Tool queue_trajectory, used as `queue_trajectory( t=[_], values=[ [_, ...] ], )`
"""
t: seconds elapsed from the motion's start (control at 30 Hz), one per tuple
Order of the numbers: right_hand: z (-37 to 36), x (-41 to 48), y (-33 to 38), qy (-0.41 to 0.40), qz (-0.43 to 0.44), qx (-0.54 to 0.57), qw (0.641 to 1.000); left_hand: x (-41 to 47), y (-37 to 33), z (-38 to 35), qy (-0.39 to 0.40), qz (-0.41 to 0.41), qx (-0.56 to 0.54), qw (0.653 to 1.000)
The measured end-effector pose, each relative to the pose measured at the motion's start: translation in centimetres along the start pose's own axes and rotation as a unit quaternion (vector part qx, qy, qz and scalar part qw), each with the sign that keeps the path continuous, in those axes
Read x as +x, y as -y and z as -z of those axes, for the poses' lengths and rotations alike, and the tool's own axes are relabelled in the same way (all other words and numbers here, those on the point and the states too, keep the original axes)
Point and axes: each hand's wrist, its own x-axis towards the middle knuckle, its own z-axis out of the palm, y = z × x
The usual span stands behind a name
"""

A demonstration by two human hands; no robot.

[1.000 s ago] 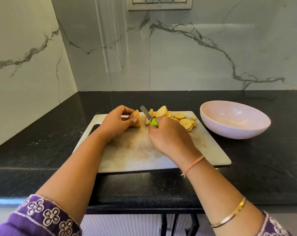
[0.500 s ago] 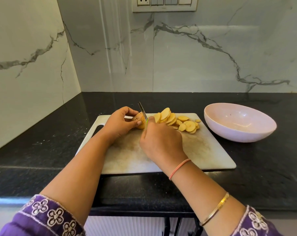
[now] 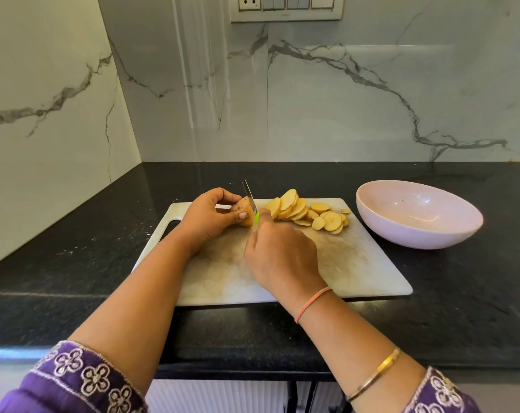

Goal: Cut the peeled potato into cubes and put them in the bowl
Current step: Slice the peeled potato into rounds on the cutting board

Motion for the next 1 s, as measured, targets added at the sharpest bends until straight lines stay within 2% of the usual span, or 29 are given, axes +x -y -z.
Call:
queue_trajectory(
  t=[0.2, 0.5, 0.7, 1.0],
  values=[
    [0.18, -0.1, 0.07, -0.067, 0.017, 0.028, 0.997, 0.09, -0.22, 0.11, -0.001, -0.008, 0.011, 1.0],
    [-0.29, 0.36, -0.19, -0.035, 0.01, 0.022, 0.999, -0.02, -0.43, 0.09, 0.003, -0.014, -0.002, 1.0],
    [-0.2, 0.38, 0.18, -0.013, 0.011, -0.048, 0.999, -0.15, -0.44, -0.07, 0.006, -0.016, -0.004, 1.0],
    [-0.4, -0.04, 0.64, 0.018, 0.022, -0.076, 0.997, -0.23, -0.36, -0.22, 0.0, -0.01, 0.009, 1.0]
  ],
)
